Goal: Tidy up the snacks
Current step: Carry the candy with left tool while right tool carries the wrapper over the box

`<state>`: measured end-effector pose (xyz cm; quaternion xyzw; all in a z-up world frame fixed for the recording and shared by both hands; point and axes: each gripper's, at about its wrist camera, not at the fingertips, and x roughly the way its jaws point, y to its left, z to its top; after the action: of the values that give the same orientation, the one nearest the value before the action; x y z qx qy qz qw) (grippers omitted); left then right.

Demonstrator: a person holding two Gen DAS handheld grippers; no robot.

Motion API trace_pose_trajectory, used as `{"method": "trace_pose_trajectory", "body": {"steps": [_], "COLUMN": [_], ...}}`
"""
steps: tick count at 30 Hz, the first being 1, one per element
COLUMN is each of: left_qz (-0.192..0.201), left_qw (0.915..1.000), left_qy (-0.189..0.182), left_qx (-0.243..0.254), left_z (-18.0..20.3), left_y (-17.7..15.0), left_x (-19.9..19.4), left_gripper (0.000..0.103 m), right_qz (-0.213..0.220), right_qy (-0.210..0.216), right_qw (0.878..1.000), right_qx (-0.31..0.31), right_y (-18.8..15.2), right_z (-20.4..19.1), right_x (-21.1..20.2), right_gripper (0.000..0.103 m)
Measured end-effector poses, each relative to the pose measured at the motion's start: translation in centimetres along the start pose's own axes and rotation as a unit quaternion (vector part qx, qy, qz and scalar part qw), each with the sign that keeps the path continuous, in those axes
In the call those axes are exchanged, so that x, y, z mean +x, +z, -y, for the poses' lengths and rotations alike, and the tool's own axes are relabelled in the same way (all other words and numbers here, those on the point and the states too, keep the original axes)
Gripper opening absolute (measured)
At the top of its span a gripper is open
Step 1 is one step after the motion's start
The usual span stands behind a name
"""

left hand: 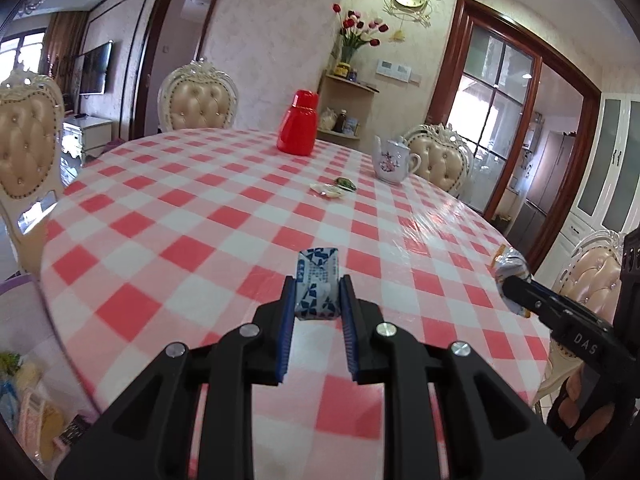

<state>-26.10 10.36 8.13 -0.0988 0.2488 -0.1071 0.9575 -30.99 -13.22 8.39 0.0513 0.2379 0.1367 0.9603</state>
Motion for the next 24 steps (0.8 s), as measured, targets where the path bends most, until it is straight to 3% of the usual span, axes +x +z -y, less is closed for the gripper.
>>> {"method": "trace_pose_trajectory", "body": {"steps": [13,24], "left_qz": [0.016,0.026], "left_qw": [0.9986,0.9922], "left_qy": [0.039,0.093], "left_qx": [-0.032,-0.078], "left_z": [-5.8,-12.8], "left_y": [-1.3,-3.1], "left_x": [-5.7,-9.9], "left_gripper": [0.022,0.022], "right_qz": [-0.011,-0.033], "right_qy": [0.066,0.137], "right_qw": [0.996,0.979], "right_qx": [-0.061,-0.144], "right_y": [-1.2,-1.9], "right_z": [-7.0,-15.8], "right_x": [0.0,1.3], "right_gripper": [0.042,0.042]}}
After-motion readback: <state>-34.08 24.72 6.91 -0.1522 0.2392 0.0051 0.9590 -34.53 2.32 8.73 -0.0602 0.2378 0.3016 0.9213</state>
